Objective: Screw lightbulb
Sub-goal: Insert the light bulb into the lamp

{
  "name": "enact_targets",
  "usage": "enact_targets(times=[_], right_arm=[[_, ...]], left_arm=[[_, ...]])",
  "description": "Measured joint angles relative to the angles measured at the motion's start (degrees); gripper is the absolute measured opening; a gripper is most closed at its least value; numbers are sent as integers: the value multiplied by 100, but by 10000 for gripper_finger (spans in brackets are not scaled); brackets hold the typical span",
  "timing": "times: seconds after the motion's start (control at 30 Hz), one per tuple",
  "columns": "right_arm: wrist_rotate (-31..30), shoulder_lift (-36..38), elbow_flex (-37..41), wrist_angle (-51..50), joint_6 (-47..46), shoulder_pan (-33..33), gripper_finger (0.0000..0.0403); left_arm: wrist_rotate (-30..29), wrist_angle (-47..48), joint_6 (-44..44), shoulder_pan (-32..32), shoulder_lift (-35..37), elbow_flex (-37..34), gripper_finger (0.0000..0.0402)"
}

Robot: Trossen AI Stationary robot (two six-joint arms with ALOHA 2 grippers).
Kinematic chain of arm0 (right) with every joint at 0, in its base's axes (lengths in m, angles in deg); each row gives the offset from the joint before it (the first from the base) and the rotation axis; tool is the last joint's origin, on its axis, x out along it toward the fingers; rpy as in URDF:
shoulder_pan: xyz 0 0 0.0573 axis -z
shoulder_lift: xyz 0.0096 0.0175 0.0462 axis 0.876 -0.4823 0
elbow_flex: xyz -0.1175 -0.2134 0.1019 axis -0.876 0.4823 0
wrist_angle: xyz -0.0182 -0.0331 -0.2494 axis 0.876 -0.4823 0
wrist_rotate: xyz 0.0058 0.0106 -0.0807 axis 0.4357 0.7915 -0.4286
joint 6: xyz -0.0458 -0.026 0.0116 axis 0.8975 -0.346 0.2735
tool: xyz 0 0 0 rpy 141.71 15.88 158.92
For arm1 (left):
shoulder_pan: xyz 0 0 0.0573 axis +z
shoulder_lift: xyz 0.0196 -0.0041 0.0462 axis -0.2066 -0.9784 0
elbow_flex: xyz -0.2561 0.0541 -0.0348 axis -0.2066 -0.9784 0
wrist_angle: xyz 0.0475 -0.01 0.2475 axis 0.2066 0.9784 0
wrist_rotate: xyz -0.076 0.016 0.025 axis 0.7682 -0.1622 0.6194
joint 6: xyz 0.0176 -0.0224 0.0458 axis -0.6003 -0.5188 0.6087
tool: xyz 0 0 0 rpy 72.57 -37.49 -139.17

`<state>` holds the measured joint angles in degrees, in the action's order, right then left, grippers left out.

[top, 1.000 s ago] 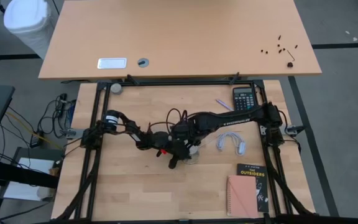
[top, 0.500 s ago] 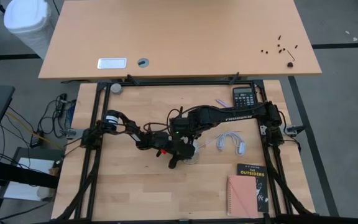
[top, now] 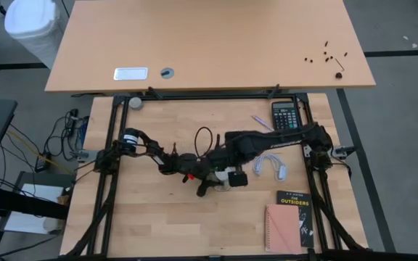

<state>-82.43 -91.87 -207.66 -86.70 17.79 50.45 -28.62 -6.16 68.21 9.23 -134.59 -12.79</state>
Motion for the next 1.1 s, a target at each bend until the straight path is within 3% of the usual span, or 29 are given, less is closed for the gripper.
enact_targets(times=[0.17, 0.3, 0.47, 0.67, 0.87, 1.1], right_arm=[[-291, 318, 664, 568, -957, -511, 355], [-946, 619, 1509, 1036, -2008, -1027, 340], [-2011, 1241, 2911, 2581, -3280, -1681, 334], [-2678, 1560, 4489, 4043, -4363, -1991, 337], [-2997, 1532, 5822, 6807, -4033, -2005, 335], [-3226, 1513, 6412, 8238, -3090, -1702, 334]], left_arm=[[-2, -2, 26, -5, 0, 0, 198], [-2, 0, 31, -7, 0, -1, 198], [0, 2, 68, -9, 0, -2, 198], [0, 4, 88, -9, 0, -2, 198], [0, -3, 98, -9, 0, -2, 198], [0, 33, 109, -9, 2, 0, 198]])
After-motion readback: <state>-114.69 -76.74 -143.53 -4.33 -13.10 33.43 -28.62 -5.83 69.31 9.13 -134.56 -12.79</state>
